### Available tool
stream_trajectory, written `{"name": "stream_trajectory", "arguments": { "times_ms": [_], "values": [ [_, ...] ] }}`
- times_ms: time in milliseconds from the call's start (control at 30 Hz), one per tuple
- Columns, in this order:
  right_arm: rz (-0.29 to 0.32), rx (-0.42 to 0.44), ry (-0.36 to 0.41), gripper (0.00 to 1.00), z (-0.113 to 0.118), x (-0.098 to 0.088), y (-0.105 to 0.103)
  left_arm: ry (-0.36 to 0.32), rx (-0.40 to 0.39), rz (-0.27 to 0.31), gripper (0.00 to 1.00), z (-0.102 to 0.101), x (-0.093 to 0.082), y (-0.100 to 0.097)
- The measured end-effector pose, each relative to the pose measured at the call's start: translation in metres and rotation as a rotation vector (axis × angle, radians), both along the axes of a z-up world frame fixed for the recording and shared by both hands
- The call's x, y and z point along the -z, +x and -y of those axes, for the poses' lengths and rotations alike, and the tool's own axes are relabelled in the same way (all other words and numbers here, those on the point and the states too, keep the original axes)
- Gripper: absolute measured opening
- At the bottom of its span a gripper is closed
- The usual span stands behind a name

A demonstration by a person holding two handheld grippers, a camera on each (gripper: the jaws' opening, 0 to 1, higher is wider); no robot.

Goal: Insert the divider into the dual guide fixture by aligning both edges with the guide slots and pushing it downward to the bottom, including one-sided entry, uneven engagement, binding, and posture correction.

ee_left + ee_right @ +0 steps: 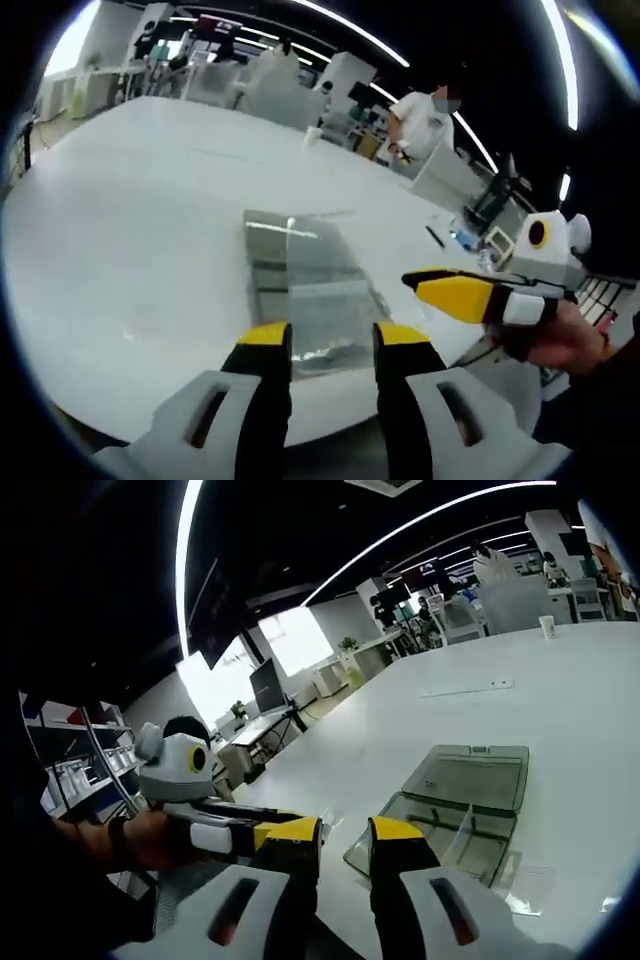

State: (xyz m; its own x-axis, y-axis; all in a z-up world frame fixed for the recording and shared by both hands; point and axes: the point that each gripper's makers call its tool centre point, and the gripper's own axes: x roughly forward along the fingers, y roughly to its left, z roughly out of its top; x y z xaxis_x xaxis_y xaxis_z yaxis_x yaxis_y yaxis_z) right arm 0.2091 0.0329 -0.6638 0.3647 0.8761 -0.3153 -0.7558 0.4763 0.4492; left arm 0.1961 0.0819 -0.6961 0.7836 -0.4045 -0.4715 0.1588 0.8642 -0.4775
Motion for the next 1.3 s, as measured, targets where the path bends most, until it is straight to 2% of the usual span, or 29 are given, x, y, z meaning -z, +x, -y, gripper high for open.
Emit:
{"name": "stream_trajectory", "arguments": {
  "times_ms": [167,500,1300],
  "values": [
    [0.010,-0.002,-0.001,0.13,-0.001,-0.002,0.001,-0.033,0.030,0.030,0.30,0.010,-0.007,0.001],
    [-0.012,0.009,0.001,0.11,0.002,0.000,0.004,-0.071,0.061,0.045,0.30,0.023,-0.011,-0.001],
    [0.003,0.028,0.011,0.05,0.004,-0.004,0.006,-0.130,0.099,0.063,0.30,0.039,-0.016,0.003]
  ]
}}
